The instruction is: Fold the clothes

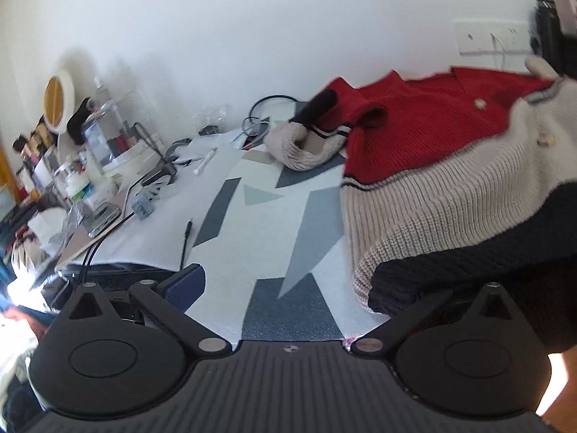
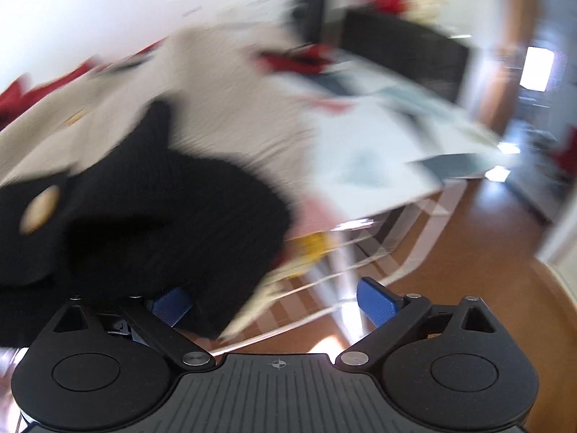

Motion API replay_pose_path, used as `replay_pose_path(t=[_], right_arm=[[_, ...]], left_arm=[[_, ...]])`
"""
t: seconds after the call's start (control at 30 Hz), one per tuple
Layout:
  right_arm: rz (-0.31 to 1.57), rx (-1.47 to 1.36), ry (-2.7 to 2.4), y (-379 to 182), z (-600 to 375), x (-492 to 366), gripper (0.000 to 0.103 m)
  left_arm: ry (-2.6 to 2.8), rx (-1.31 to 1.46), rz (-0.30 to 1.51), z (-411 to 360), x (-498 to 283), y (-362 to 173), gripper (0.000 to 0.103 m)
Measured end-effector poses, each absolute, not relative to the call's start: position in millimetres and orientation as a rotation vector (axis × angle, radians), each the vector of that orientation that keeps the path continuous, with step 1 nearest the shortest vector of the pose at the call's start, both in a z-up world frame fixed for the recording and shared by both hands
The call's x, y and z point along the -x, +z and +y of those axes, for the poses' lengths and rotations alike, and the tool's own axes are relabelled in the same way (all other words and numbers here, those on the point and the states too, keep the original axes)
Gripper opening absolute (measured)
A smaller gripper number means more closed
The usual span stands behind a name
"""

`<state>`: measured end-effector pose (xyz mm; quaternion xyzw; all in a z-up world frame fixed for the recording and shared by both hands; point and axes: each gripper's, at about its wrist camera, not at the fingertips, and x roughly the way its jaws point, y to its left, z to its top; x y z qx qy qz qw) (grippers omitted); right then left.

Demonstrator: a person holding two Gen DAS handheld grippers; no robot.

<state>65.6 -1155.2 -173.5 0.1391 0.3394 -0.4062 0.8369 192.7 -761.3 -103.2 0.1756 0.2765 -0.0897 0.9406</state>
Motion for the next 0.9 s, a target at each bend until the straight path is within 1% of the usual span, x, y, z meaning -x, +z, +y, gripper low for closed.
replay_pose_path(t=[0.07,0.13,0.27,0.37,0.4,0.43,0.47,0.5,0.53,0.57,0.6,0.67,0.73,0.87,0.9], right_arm=[[0.648,-0.320,-0.990,-168.2,-1166.5,-49.2,0.099],[0.606,-0.348,-1.034,-165.5,-1178.3,-37.5,0.099],[0.578,-0.302,-0.997,-165.8,-1181.4,-34.1,0.098],[0.551,-0.246,-0.910,-166.9,-1170.7,-36.5,0.091],[0.544,-0.226,-0.876,-167.1,-1166.7,-37.7,0.084],[0.547,-0.218,-0.844,-166.4,-1164.7,-40.3,0.068],[0.557,-0.223,-0.813,-164.8,-1164.0,-43.0,0.057],[0.571,-0.246,-0.787,-163.6,-1167.0,-45.1,0.036],[0.581,-0.270,-0.766,-161.6,-1170.3,-46.5,0.022],[0.574,-0.298,-0.766,-156.7,-1174.6,-44.7,0.019],[0.559,-0.315,-0.781,-151.3,-1179.3,-40.0,0.011],[0.515,-0.345,-0.821,-138.9,-1190.4,-26.2,0.009],[0.460,-0.388,-0.869,-124.2,-1206.4,-4.9,0.009],[0.388,-0.485,-0.916,-102.2,-1232.8,39.4,0.007],[0.395,-0.485,-0.908,-101.3,-1233.8,45.7,0.008]], left_arm=[[-0.156,-0.296,0.565,-751.8,-197.0,-96.1,0.103],[-0.125,-0.254,0.576,-745.1,-203.4,-94.0,0.103],[-0.108,-0.296,0.606,-750.6,-209.5,-103.2,0.103],[-0.122,-0.345,0.616,-760.2,-207.5,-110.9,0.103],[-0.130,-0.347,0.613,-761.6,-206.7,-111.2,0.103],[-0.139,-0.350,0.611,-762.8,-205.9,-111.5,0.102],[-0.161,-0.332,0.609,-761.7,-206.2,-109.7,0.096],[-0.189,-0.304,0.625,-759.3,-207.8,-106.6,0.090],[-0.217,-0.276,0.641,-756.7,-209.5,-103.3,0.077],[-0.239,-0.248,0.654,-752.9,-210.9,-100.1,0.067],[-0.254,-0.221,0.658,-748.6,-210.8,-97.3,0.064],[-0.271,-0.161,0.664,-738.0,-208.4,-93.2,0.052],[-0.275,-0.082,0.674,-726.0,-203.4,-88.9,0.045],[-0.284,0.123,0.716,-703.1,-183.3,-83.0,0.045],[-0.265,0.127,0.738,-702.3,-181.0,-89.2,0.045]])
